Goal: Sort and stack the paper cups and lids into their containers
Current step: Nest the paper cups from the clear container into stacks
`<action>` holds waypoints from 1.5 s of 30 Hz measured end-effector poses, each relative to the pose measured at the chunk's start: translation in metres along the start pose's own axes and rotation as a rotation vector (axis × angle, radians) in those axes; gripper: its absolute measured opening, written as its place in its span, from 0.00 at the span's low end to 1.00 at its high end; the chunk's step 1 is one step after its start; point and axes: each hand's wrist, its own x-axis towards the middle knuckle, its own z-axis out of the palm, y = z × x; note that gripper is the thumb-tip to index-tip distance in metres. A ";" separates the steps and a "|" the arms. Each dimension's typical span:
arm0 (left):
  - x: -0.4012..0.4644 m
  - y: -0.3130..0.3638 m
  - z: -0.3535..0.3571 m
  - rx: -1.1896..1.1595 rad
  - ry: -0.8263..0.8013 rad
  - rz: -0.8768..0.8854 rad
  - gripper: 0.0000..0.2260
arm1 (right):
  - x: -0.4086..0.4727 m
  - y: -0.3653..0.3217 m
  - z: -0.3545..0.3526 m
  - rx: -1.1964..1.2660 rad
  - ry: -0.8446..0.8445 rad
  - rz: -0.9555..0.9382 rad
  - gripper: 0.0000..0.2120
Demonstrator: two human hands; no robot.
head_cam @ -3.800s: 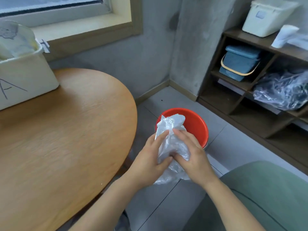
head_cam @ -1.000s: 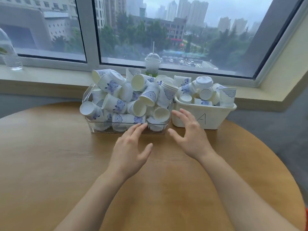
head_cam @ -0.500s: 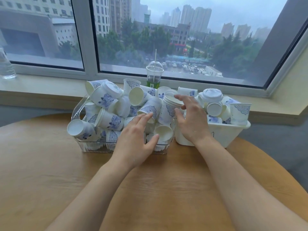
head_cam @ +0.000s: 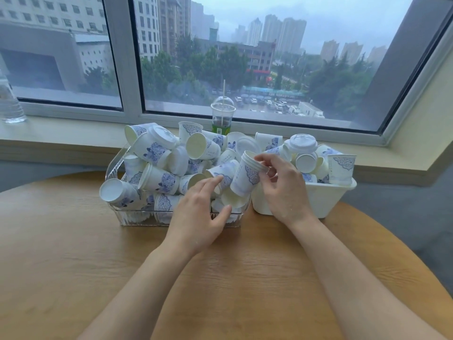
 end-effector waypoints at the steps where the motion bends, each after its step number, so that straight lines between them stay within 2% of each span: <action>1: -0.002 0.001 0.000 -0.004 -0.004 -0.002 0.30 | -0.004 -0.001 -0.002 -0.002 -0.009 -0.004 0.14; 11: -0.027 -0.001 0.007 -0.010 -0.035 -0.023 0.30 | -0.045 -0.011 -0.013 0.027 -0.047 0.014 0.13; 20: -0.058 -0.006 0.016 -0.022 -0.061 -0.055 0.37 | -0.077 -0.023 -0.019 0.089 -0.058 -0.023 0.15; 27: -0.090 -0.024 0.020 -0.145 -0.073 -0.087 0.44 | -0.116 -0.035 0.000 0.218 -0.230 0.070 0.15; 33: -0.109 -0.044 0.024 -0.275 -0.044 -0.127 0.38 | -0.137 -0.032 0.041 0.373 -0.285 0.177 0.16; 37: -0.111 -0.061 0.019 -0.287 0.029 -0.151 0.33 | -0.141 -0.034 0.057 0.476 -0.321 0.174 0.16; 41: -0.112 -0.075 0.011 -0.312 0.044 -0.165 0.29 | -0.140 -0.035 0.066 0.580 -0.197 0.205 0.12; 45: -0.115 -0.080 0.003 -0.379 0.071 -0.218 0.26 | -0.143 -0.028 0.071 0.526 -0.009 0.251 0.08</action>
